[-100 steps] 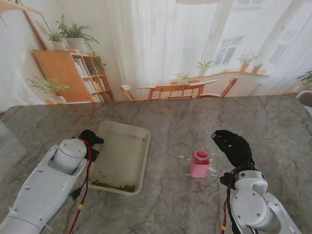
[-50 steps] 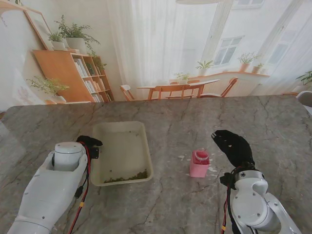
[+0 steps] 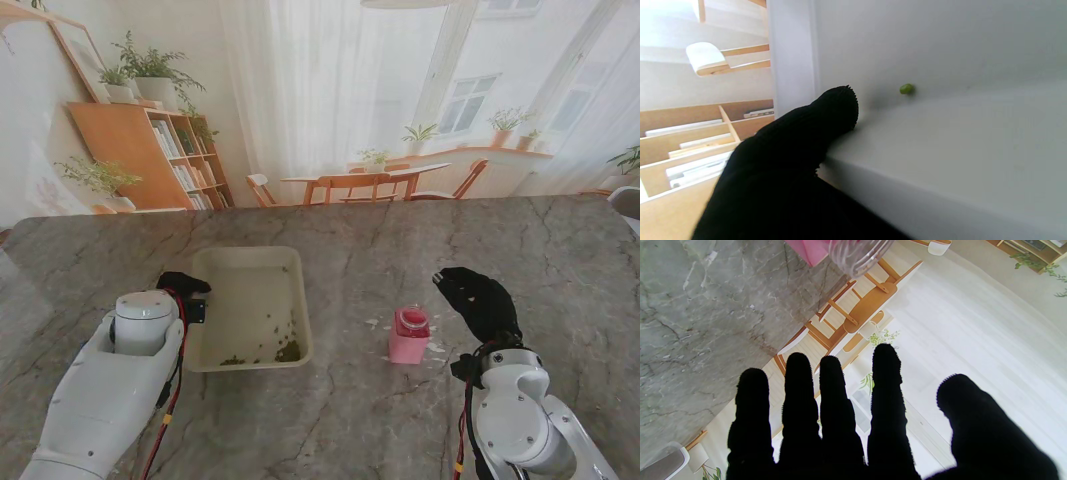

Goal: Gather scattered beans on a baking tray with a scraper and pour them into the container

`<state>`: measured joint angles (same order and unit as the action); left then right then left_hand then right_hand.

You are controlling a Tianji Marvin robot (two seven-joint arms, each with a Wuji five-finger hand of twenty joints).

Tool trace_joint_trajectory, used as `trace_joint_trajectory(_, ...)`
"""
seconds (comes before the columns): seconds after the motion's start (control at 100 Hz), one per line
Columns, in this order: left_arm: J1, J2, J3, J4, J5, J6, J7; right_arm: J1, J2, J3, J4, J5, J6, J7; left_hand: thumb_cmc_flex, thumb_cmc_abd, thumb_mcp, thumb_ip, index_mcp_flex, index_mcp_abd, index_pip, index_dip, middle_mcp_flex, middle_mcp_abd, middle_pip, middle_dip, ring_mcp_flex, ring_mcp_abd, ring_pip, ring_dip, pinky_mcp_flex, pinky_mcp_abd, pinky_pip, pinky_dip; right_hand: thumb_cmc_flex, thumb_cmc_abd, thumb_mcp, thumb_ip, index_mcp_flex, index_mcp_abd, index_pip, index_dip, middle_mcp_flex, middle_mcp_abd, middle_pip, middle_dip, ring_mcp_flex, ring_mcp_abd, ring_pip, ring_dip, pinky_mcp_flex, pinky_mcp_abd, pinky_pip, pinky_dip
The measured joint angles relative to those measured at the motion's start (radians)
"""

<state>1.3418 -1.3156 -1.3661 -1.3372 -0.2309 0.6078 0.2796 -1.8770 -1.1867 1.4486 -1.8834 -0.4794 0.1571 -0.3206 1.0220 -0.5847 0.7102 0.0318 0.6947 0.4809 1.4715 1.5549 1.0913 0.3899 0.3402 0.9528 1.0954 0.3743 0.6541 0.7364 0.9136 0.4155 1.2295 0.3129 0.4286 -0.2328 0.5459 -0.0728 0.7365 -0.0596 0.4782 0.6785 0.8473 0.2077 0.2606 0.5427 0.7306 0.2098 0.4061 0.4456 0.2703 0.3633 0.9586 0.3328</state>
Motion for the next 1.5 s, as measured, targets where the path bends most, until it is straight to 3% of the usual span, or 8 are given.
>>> trace_joint_trajectory(0.15,0.003,0.000,0.015,-0.027,0.006,-0.025,0.023,0.001,0.000,0.000,0.000,0.000,0.001,0.000,0.000,0.000,0.000,0.001,-0.001,0.000,0.000,0.000,0.000,-0.001,0.010,0.018,0.010,-0.002,0.016,0.045,0.008,0.000,0.011,0.056,0.000,0.000,0.000,0.000,0.000,0.000,0.000,0.000,0.000,0.000,0.000,0.000,0.000,0.000,0.000,0.000,0.000,0.000,0.000,0.000)
trace_joint_trajectory(0.57,-0.040,0.001,0.068,-0.069,0.058,-0.070,0.047,0.019,-0.001,-0.002,0.004,0.020,0.012,0.000,0.001,0.001,0.000,0.001,-0.001,-0.002,0.002,0.000,0.000,-0.005,0.013,0.029,0.011,-0.008,0.017,0.075,0.010,0.000,0.015,0.070,0.001,0.000,0.000,0.000,0.000,0.000,0.000,0.000,0.000,0.000,0.000,0.000,0.000,0.000,0.000,0.000,0.000,0.000,0.000,0.000)
trace_joint_trajectory(0.95,-0.150,-0.007,0.132,-0.062,0.077,-0.121,0.089,0.106,0.009,0.023,-0.032,0.018,0.011,0.103,0.003,0.001,0.000,0.001,-0.005,-0.002,0.005,0.000,-0.001,-0.006,0.016,0.029,0.011,-0.010,0.017,0.085,0.010,0.000,0.016,0.082,0.001,0.000,0.000,0.000,0.000,0.000,0.000,0.000,0.000,0.000,0.000,0.000,0.000,0.000,0.000,0.000,0.000,0.002,0.000,0.000)
trace_joint_trajectory(1.1,-0.201,-0.009,0.173,-0.043,0.124,-0.144,0.092,0.132,0.021,0.032,-0.049,0.009,-0.019,0.152,0.009,0.001,0.000,0.001,-0.006,-0.003,0.005,0.000,-0.001,-0.006,0.016,0.029,0.012,-0.011,0.017,0.091,0.011,0.000,0.016,0.083,0.001,0.000,0.000,0.000,0.000,0.000,0.000,0.000,0.000,0.000,0.000,0.000,0.000,0.000,0.000,0.000,0.000,0.002,0.000,0.000)
trace_joint_trajectory(1.37,-0.272,-0.042,0.232,-0.008,0.093,-0.196,0.186,0.133,0.037,0.047,-0.099,-0.034,-0.048,0.191,0.011,0.001,0.000,0.001,-0.006,-0.004,0.007,0.000,-0.001,-0.008,0.017,0.029,0.012,-0.013,0.017,0.097,0.011,0.000,0.024,0.100,0.001,0.000,0.000,0.000,0.000,0.000,0.000,0.000,0.000,0.000,0.000,0.000,0.000,0.000,0.000,0.000,0.001,0.002,0.000,0.001)
trace_joint_trajectory(1.5,-0.310,-0.064,0.258,0.014,0.041,-0.224,0.230,0.117,0.039,0.052,-0.129,-0.052,-0.048,0.194,0.012,0.001,0.000,0.001,-0.006,-0.005,0.008,0.000,-0.001,-0.009,0.018,0.031,0.015,-0.015,0.017,0.103,0.011,0.000,0.024,0.109,0.001,0.000,0.000,0.000,0.000,0.000,0.000,0.000,0.000,0.000,0.000,0.000,0.007,0.000,0.000,0.000,0.001,0.002,0.000,0.001)
